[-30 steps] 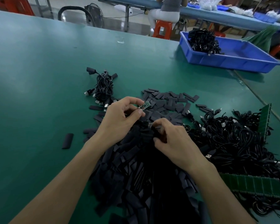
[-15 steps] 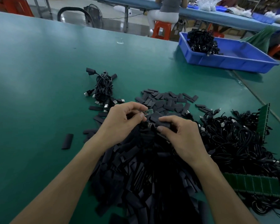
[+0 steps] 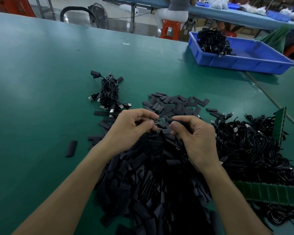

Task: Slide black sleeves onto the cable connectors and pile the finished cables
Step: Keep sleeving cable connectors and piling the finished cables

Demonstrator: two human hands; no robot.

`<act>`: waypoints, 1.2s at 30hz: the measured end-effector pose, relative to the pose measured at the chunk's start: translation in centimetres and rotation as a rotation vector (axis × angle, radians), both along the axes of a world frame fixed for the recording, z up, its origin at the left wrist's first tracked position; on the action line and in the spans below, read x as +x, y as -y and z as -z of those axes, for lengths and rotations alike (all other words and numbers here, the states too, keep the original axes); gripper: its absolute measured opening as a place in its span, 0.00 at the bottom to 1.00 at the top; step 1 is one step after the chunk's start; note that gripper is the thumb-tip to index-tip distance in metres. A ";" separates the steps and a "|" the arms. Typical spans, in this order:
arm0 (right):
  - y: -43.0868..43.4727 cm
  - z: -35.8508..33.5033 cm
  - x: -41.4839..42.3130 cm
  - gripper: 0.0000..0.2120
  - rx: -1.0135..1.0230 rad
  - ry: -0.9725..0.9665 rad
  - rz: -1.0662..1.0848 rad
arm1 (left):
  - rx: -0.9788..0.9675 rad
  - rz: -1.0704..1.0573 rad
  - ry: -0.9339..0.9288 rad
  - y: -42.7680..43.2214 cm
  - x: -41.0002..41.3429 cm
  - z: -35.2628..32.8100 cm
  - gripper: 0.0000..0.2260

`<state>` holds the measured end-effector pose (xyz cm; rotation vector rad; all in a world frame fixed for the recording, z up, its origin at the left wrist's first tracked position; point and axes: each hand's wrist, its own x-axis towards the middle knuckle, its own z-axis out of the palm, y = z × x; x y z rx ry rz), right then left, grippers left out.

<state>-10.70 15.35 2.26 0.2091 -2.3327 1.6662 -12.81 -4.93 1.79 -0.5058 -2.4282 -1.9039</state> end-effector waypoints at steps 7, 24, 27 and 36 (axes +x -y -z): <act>0.3 -0.1 0.0 0.07 -0.098 0.016 -0.023 | 0.146 0.006 0.061 -0.2 0.1 -0.4 0.10; 0.9 0.2 -0.2 0.10 -0.218 0.023 -0.059 | 0.212 0.005 0.130 -0.4 0.2 -0.5 0.08; 0.6 0.1 -0.4 0.11 -0.191 0.034 -0.075 | 0.205 0.044 0.145 -0.2 0.1 -0.4 0.09; -0.8 -1.1 -0.8 0.11 -0.053 0.138 -0.267 | 0.139 0.150 0.137 0.9 -0.1 -0.2 0.09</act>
